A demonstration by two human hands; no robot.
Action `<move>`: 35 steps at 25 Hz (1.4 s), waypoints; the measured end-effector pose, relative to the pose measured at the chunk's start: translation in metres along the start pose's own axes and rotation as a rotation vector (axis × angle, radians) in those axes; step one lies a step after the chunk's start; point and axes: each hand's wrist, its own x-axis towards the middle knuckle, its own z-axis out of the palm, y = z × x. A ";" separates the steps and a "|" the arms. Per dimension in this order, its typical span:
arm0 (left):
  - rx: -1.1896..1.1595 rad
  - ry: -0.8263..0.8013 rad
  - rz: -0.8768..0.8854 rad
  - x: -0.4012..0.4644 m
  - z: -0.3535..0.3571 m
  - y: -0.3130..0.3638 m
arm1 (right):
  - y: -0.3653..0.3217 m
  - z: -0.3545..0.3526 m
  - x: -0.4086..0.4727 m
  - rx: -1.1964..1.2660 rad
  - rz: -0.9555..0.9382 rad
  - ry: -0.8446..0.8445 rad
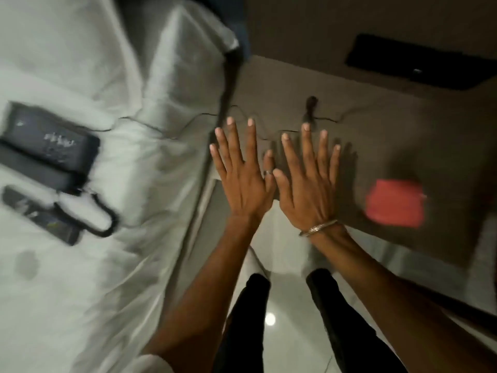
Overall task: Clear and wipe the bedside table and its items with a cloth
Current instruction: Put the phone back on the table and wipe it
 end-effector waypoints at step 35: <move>-0.888 -0.718 -0.622 0.161 0.004 -0.077 | -0.023 0.056 0.148 0.902 1.164 -0.120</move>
